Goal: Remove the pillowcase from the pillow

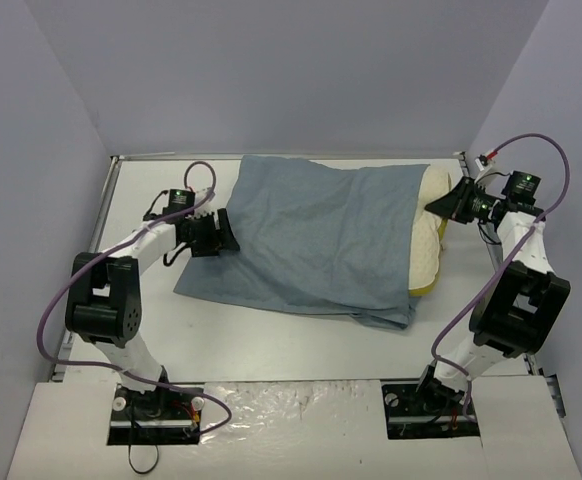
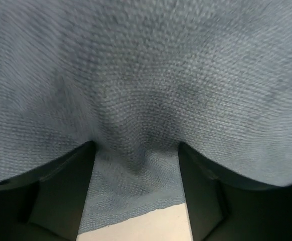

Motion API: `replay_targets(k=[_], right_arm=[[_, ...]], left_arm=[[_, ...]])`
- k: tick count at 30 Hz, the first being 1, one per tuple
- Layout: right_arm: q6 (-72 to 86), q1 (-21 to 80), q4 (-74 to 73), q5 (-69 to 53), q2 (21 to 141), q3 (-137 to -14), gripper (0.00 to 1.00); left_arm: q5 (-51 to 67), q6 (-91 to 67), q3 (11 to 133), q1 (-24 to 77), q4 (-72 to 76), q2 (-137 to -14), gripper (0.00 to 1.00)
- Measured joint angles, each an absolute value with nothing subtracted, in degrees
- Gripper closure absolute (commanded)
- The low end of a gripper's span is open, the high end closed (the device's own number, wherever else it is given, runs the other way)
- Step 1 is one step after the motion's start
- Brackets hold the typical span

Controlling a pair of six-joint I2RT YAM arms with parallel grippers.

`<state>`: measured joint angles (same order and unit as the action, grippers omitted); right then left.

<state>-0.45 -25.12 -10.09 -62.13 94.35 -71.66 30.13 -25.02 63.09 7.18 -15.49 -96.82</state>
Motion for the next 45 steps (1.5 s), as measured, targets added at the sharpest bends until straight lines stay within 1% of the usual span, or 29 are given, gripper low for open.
replay_targets(k=[1, 3, 6, 7, 10, 14, 17, 25, 27, 31, 34, 37, 38, 39, 40, 41, 43, 44, 45], right_arm=[[-0.51, -24.99, -10.09, -62.19, 94.35, -71.55, 1.00], [-0.56, -24.73, -10.09, -62.39, 94.32, -71.26, 1.00], [-0.78, -24.64, -10.09, -62.43, 94.28, -71.11, 1.00], [-0.82, -24.67, -10.11, -62.43, 94.28, -71.11, 1.00], [-1.10, -24.67, -10.11, -62.46, 94.28, -71.11, 1.00], [-1.43, -24.67, -10.15, -62.43, 94.28, -71.11, 1.00], [-1.56, -24.67, -10.24, -62.46, 94.21, -71.11, 1.00], [-1.63, -24.62, -11.03, -62.94, 93.19, -71.11, 1.00], [-1.83, -24.84, -11.62, -63.37, 92.73, -71.11, 1.00], [-1.37, -27.09, -13.43, -66.52, 91.70, -71.99, 1.00], [1.32, -32.38, -14.39, -71.64, 91.77, -75.29, 1.00], [2.59, -37.69, -13.85, -75.07, 91.68, -78.65, 1.00], [2.57, -39.22, -13.28, -75.40, 91.42, -78.98, 1.00], [2.44, -40.16, -13.06, -75.33, 91.00, -78.87, 1.00], [2.15, -40.38, -12.99, -75.13, 90.50, -78.50, 1.00], [1.85, -40.01, -12.97, -74.78, 90.00, -77.95, 1.00], [-0.21, -36.84, -13.82, -72.51, 88.62, -76.23, 1.00], [-2.28, -34.41, -15.25, -70.52, 88.25, -75.85, 1.00], [-4.86, -30.24, -16.78, -67.02, 87.83, -75.55, 1.00]], left_arm=[[28.77, -24.23, 63.53, 8.25, -16.38, -97.58, 0.43], [26.46, -22.96, 63.66, 9.39, -18.37, -98.52, 0.49], [23.73, -21.63, 63.66, 9.30, -20.95, -98.67, 0.66], [22.98, -21.26, 63.66, 9.23, -21.41, -98.59, 0.78], [21.12, -20.34, 63.68, 8.75, -22.74, -98.04, 0.97], [20.49, -19.70, 63.70, 7.18, -23.79, -95.83, 0.98], [20.86, -19.75, 63.83, 3.51, -23.77, -93.67, 0.98], [24.60, -20.95, 63.13, -2.98, -21.45, -91.79, 0.98], [26.24, -21.96, 62.19, -6.22, -20.38, -91.13, 0.98], [26.39, -23.77, 61.91, -17.56, -18.52, -90.35, 0.98], [24.27, -25.06, 61.23, -24.84, -16.12, -89.60, 0.98], [23.03, -26.30, 58.92, -27.40, -14.46, -87.35, 0.98], [23.51, -26.74, 58.06, -27.20, -13.39, -86.56, 0.97], [24.56, -27.33, 57.45, -26.57, -12.34, -85.97, 0.92], [26.11, -27.73, 57.30, -25.63, -11.64, -85.73, 0.81], [27.86, -27.99, 57.47, -24.27, -10.41, -85.86, 0.55], [31.77, -27.64, 59.72, -20.29, -9.85, -87.57, 0.35], [33.74, -27.38, 61.93, -17.91, -10.31, -89.23, 0.22], [35.42, -26.92, 64.49, -15.20, -10.24, -91.05, 0.19]])
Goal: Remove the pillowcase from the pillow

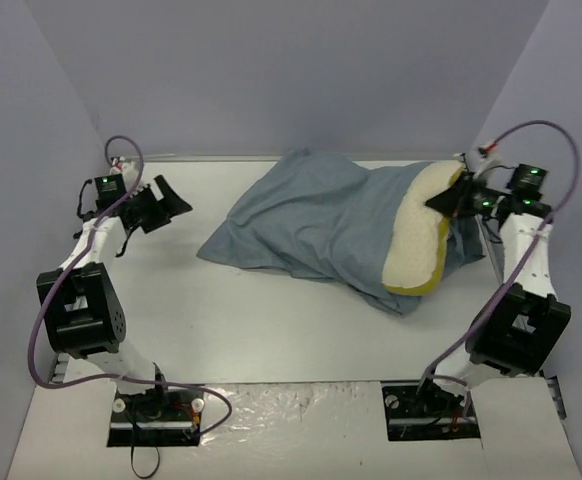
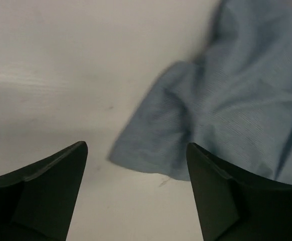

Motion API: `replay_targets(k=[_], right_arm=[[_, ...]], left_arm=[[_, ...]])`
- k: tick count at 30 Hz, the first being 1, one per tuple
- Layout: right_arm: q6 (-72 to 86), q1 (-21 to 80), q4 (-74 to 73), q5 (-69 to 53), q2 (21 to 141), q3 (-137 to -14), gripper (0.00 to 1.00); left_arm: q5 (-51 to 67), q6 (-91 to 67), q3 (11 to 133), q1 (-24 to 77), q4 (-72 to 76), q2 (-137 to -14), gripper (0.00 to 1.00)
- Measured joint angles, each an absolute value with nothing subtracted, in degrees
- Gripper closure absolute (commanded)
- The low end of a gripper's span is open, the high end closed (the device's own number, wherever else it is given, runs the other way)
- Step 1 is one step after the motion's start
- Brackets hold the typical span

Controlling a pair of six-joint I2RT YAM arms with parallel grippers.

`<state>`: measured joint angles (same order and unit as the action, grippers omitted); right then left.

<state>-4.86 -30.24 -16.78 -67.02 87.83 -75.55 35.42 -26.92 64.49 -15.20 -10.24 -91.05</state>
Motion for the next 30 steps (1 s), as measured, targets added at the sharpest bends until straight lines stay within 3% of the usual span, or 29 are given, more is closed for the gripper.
replay_targets(k=[5, 9, 17, 22, 30], right_arm=[[-12.62, -5.45, -19.14, -50.37, 85.93, -70.98, 1.00], [-15.68, 4.80, -21.34, -42.37, 84.25, -67.79, 1.00], [-22.55, 2.70, -23.77, -30.52, 82.43, -65.65, 1.00], [-28.03, 2.90, -24.71, -23.79, 82.43, -64.90, 1.00], [-35.03, 2.50, -24.62, -18.79, 83.55, -64.90, 1.00]], left_arm=[[41.91, -24.12, 73.95, -4.54, -10.26, -98.56, 0.12], [41.95, -20.34, 80.07, -1.72, -13.54, -104.07, 0.11], [31.24, -12.97, 90.30, -0.38, -15.77, -112.53, 0.10], [23.94, -6.70, 96.77, 5.54, -16.93, -115.13, 0.08], [23.49, -2.61, 105.82, 10.52, -21.98, -124.84, 0.08]])
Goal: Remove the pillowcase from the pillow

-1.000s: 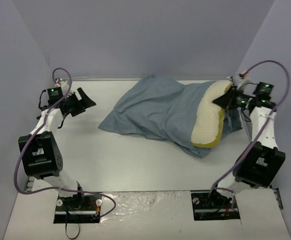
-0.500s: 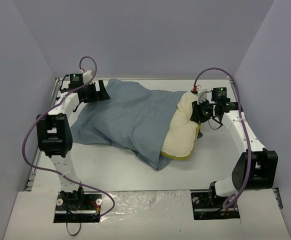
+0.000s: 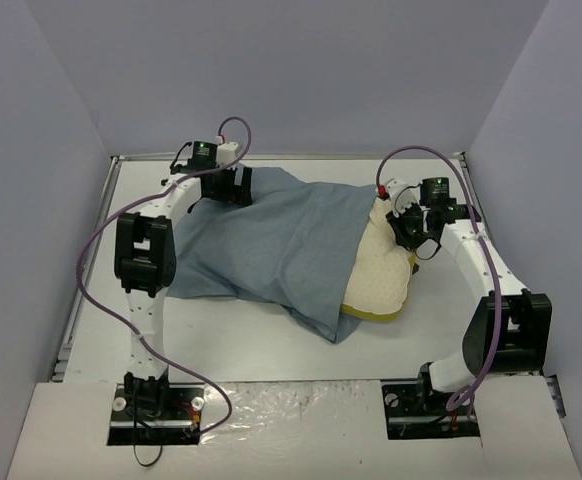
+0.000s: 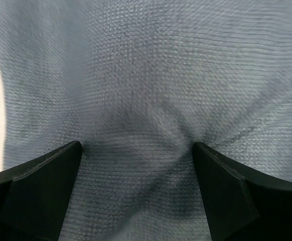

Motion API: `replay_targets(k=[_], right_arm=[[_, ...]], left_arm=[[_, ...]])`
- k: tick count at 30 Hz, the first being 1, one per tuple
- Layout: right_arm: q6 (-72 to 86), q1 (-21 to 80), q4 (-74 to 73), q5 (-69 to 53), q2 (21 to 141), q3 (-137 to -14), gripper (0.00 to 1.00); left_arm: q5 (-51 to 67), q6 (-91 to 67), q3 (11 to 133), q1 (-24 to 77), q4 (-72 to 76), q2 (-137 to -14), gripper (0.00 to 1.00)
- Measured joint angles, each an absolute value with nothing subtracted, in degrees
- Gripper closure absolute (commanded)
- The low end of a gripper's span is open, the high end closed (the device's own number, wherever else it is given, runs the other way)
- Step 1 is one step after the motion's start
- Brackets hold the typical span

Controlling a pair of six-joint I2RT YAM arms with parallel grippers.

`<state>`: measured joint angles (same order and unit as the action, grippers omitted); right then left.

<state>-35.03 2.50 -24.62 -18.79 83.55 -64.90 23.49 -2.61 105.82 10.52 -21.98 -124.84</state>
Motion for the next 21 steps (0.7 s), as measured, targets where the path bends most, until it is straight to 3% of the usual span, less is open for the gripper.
replay_targets(k=[2, 5, 6, 9, 10, 11, 12, 15, 21], right_arm=[[-36.14, 2.31, -24.49, -18.83, 84.62, -64.90, 1.00], [-37.15, 2.26, -24.21, -18.90, 85.38, -64.84, 0.95], [-37.45, 2.28, -24.16, -19.03, 85.38, -64.75, 0.89], [-37.85, 2.26, -23.83, -19.44, 85.38, -64.42, 0.78], [-37.82, 2.20, -23.83, -19.59, 85.38, -64.31, 0.75], [-37.78, 2.09, -23.83, -19.70, 85.38, -64.27, 0.71], [-37.71, 1.72, -23.83, -19.97, 85.38, -64.27, 0.63], [-36.84, 0.32, -23.88, -21.58, 85.38, -64.49, 0.47], [-32.42, -7.57, -26.13, -31.81, 87.59, -73.56, 0.22]], left_arm=[[23.75, -2.59, 106.43, 10.20, -23.00, -127.35, 0.13], [25.58, -3.44, 106.96, 9.91, -23.22, -129.01, 0.36], [26.61, -3.64, 107.18, 9.89, -23.35, -129.05, 0.48], [30.02, -4.58, 107.48, 9.89, -23.27, -129.05, 0.73], [31.00, -5.13, 107.35, 9.85, -23.07, -129.03, 0.87], [31.90, -5.96, 106.96, 9.65, -22.55, -128.92, 0.93], [33.10, -6.76, 105.75, 9.32, -21.15, -128.29, 0.97], [35.42, -9.15, 97.80, 7.86, -15.46, -123.92, 0.98], [37.54, -10.02, 78.00, 4.05, -4.23, -108.47, 0.98]])
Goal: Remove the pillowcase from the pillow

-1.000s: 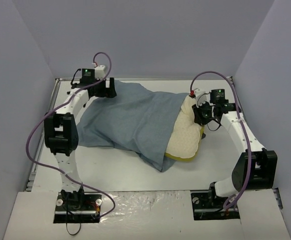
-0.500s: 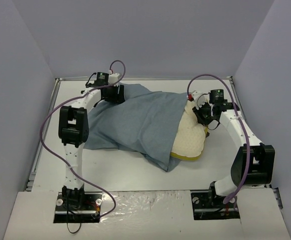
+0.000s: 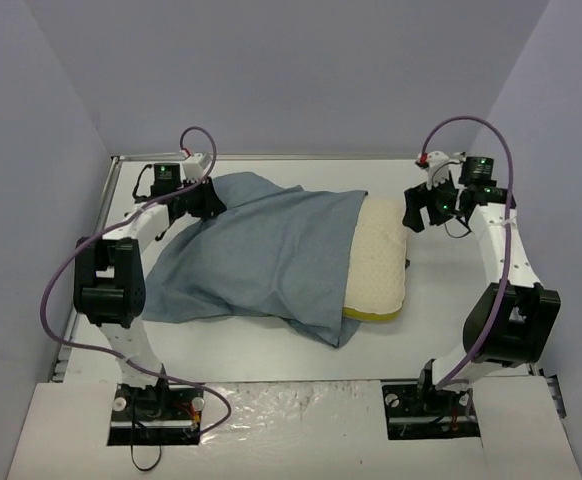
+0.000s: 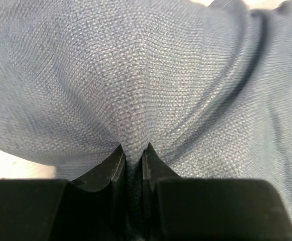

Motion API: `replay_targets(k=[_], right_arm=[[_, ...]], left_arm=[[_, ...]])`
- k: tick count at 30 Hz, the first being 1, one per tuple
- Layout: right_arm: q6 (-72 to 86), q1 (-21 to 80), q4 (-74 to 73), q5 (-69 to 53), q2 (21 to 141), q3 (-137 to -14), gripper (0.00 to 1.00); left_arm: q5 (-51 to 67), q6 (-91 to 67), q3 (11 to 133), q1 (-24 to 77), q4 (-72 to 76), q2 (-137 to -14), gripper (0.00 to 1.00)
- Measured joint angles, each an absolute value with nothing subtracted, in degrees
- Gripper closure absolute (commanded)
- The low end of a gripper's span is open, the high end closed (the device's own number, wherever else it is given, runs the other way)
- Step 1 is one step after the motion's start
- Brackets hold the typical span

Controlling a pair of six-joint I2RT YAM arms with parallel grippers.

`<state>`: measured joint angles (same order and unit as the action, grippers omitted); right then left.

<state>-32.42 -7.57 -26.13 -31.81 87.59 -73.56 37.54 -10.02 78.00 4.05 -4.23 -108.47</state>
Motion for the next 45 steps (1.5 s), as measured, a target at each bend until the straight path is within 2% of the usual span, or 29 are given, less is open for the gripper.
replay_targets(k=[6, 13, 17, 19, 20, 22, 23, 25, 32, 40, 45], right_arm=[[-23.33, -9.65, -25.23, -37.98, 96.42, -83.96, 0.13], [-12.23, -7.05, -23.79, -39.97, 111.63, -87.66, 0.10], [-7.35, -5.85, -22.92, -40.36, 116.46, -87.66, 0.12], [-6.02, -5.67, -22.46, -41.54, 117.34, -87.66, 0.20], [-5.76, -5.58, -22.15, -42.44, 117.60, -87.64, 0.41], [-5.67, -5.43, -21.65, -44.64, 118.24, -87.64, 0.67], [-5.52, -5.34, -21.52, -45.98, 118.65, -87.64, 0.86], [-5.56, -5.26, -21.41, -48.16, 119.17, -87.64, 0.99], [-11.53, -4.86, -24.14, -48.23, 112.49, -88.66, 1.00], [-23.86, 0.91, -22.50, -46.92, 86.70, -93.91, 1.00], [-34.70, 1.39, -16.53, -46.50, 72.12, -83.44, 1.00]], left_arm=[[38.83, -9.67, 73.06, 2.13, 2.09, -100.66, 0.98], [39.64, -9.74, 73.06, 2.11, 4.21, -101.73, 0.98], [39.64, -9.80, 73.06, 2.07, 4.23, -102.21, 0.98], [39.64, -9.87, 73.06, 2.04, 4.23, -102.28, 0.98], [39.64, -9.91, 73.06, 2.00, 4.27, -102.28, 0.98], [39.64, -10.20, 73.06, 1.85, 4.47, -102.32, 0.98], [39.64, -10.50, 73.06, 1.76, 4.64, -102.32, 0.98], [39.64, -11.03, 73.06, 1.63, 4.80, -102.32, 0.98], [40.82, -18.11, 69.43, -0.67, 11.73, -100.95, 0.98], [43.72, -40.91, 64.58, -7.16, 35.55, -96.42, 0.98], [43.40, -48.97, 60.16, -7.25, 50.81, -89.27, 0.98]])
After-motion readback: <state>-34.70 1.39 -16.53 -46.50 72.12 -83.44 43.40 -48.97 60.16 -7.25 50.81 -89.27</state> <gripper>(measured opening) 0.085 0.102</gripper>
